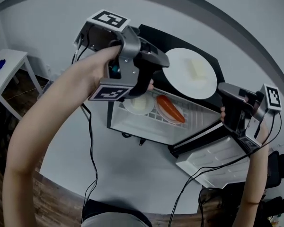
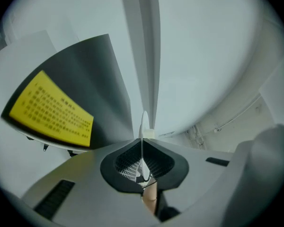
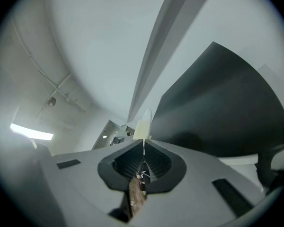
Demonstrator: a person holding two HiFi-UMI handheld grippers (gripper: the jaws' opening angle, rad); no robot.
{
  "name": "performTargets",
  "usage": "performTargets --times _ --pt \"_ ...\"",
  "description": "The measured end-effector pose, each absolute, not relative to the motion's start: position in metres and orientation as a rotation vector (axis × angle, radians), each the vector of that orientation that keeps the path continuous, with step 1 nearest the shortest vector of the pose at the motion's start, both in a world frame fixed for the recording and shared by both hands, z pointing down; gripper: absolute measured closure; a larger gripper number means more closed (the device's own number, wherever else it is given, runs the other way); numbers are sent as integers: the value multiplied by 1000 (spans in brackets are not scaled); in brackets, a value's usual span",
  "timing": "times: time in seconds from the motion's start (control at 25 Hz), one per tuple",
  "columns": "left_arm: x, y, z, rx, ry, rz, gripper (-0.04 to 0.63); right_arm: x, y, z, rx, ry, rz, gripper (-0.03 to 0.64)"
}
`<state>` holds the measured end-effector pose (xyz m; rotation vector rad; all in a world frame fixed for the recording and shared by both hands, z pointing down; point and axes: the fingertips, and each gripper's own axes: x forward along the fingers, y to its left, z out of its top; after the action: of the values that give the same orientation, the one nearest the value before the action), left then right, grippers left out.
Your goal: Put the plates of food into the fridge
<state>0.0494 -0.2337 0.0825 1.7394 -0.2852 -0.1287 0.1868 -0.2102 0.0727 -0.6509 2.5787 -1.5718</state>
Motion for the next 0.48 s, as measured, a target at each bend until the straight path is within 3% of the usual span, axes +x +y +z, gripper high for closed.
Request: performTargets --times 0.48 --pt "31 -139 141 1823 -323 -144 578 168 -119 145 -728 2532 -1458 597"
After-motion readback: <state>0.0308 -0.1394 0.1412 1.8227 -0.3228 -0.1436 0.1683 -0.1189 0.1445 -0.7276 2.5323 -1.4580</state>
